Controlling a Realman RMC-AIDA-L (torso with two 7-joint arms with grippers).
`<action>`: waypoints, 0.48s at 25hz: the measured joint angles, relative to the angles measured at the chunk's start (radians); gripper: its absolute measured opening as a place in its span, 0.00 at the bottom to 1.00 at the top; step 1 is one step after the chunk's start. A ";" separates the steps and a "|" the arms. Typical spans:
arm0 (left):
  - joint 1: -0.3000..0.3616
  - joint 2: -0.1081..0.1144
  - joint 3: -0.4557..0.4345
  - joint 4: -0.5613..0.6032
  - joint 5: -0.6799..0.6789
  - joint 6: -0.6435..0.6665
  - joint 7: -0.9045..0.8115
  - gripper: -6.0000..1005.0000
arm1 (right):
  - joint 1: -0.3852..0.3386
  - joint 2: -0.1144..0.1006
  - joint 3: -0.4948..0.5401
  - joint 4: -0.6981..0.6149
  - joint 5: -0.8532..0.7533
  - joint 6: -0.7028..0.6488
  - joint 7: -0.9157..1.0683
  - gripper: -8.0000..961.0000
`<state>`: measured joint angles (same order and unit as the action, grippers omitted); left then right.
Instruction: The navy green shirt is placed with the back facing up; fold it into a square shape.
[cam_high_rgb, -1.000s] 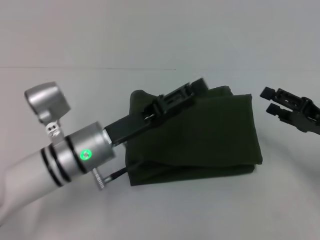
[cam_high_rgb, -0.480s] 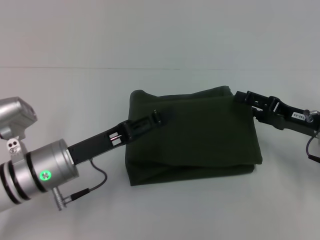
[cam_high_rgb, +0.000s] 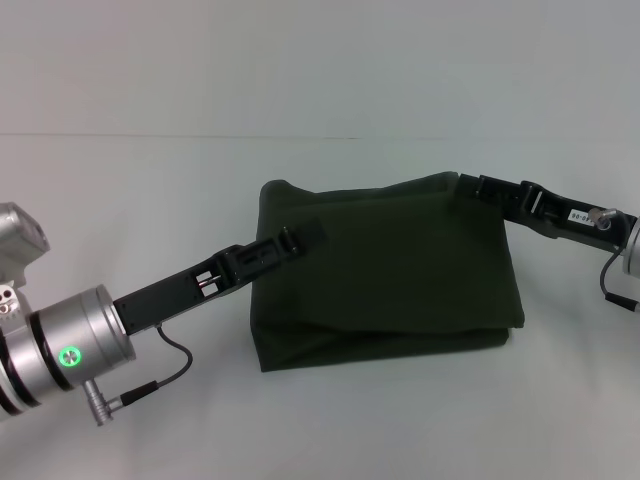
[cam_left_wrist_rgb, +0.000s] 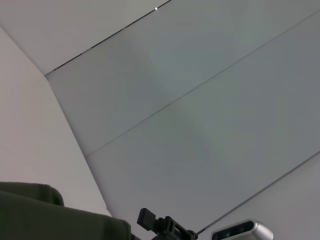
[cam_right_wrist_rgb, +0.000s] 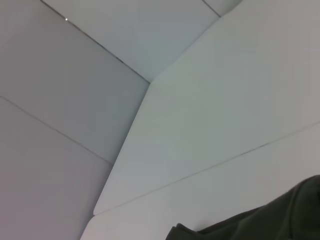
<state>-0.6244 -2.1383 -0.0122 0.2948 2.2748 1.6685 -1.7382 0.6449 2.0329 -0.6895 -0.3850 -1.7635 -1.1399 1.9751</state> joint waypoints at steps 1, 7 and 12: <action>0.000 0.000 0.000 0.000 0.000 0.000 0.000 0.88 | 0.001 0.000 -0.003 -0.003 -0.001 -0.002 -0.011 0.76; 0.006 0.000 0.000 0.008 -0.002 -0.002 -0.001 0.88 | 0.004 0.006 -0.009 -0.008 0.002 -0.008 -0.060 0.56; 0.006 0.000 0.000 0.008 -0.001 -0.012 0.000 0.88 | 0.005 0.011 -0.009 -0.014 -0.001 -0.001 -0.071 0.34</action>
<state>-0.6182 -2.1383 -0.0123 0.3032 2.2738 1.6561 -1.7380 0.6503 2.0440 -0.6990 -0.3987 -1.7641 -1.1413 1.9043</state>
